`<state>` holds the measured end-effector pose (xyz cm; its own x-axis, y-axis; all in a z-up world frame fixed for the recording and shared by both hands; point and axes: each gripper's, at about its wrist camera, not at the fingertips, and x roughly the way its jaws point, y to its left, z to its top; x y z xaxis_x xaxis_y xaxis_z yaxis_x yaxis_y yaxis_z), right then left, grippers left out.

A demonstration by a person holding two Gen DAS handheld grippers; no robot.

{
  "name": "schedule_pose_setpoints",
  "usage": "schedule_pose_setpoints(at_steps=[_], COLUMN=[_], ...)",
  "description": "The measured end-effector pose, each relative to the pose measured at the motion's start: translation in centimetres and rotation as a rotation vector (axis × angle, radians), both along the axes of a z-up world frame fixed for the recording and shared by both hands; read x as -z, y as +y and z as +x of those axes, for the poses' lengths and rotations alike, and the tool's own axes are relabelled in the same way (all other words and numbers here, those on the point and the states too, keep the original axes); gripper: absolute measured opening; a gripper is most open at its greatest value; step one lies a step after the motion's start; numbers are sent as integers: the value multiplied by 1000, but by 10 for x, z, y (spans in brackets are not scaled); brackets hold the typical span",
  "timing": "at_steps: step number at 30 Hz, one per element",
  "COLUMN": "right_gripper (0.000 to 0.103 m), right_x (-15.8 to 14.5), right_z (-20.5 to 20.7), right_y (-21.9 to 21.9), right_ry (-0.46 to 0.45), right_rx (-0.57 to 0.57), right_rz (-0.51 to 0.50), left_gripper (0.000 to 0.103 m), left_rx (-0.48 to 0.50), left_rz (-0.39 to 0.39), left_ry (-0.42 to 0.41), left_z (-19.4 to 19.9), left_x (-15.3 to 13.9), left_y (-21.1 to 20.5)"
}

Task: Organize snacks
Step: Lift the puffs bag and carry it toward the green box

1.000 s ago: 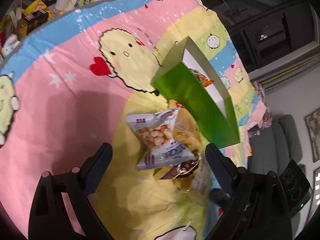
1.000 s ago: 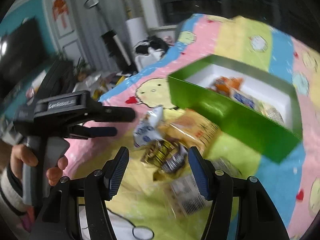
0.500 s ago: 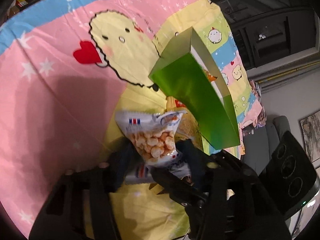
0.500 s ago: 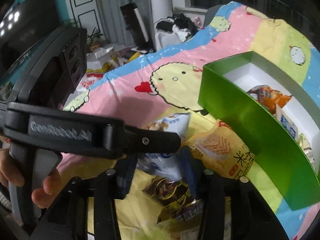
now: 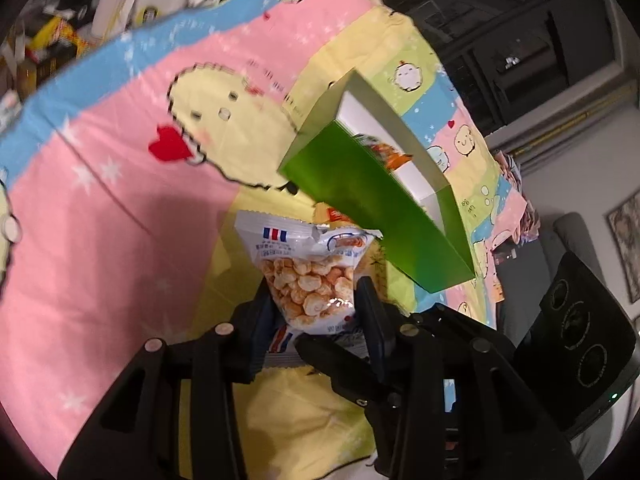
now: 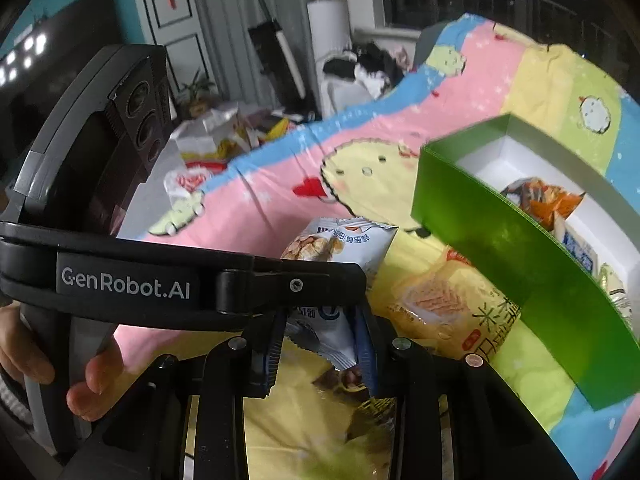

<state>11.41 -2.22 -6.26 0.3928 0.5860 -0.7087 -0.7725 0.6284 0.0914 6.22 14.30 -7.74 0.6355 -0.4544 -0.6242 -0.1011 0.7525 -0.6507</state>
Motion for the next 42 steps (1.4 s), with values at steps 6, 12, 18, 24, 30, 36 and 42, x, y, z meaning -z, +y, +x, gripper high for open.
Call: schedule_pose_setpoints(at_steps=[6,12,18,24,30,36,42], right_gripper=[34,34,34,34,34,34,34], right_x=[-28,-52,-63,-67,-63,-57,-55], right_z=[-21,-39,-52,-59,-60,-61,-61], right_y=[-15,-38,-63,-90,-112,-134,-144], right_ry=[-91,-170,-193,-200,-200,-186,-184], right_rx=[15,48,103,157,206,240,253], right_rz=[118,207,251,273,269,290,307], left_gripper=[40,40,41,40,40,39,38], left_rx=[14,43,98,155,208,249,261], left_rz=[120,200,253,290,315,368,398], left_ry=[-95,-168,-202,-217,-216,-223,-229], left_z=[-14,-26,-29,-29,-27,-26,-26], left_x=[-43,-74,-90,-98,-97,-96,-96], left_y=[-15,-39,-69,-99,-123,-147,-156])
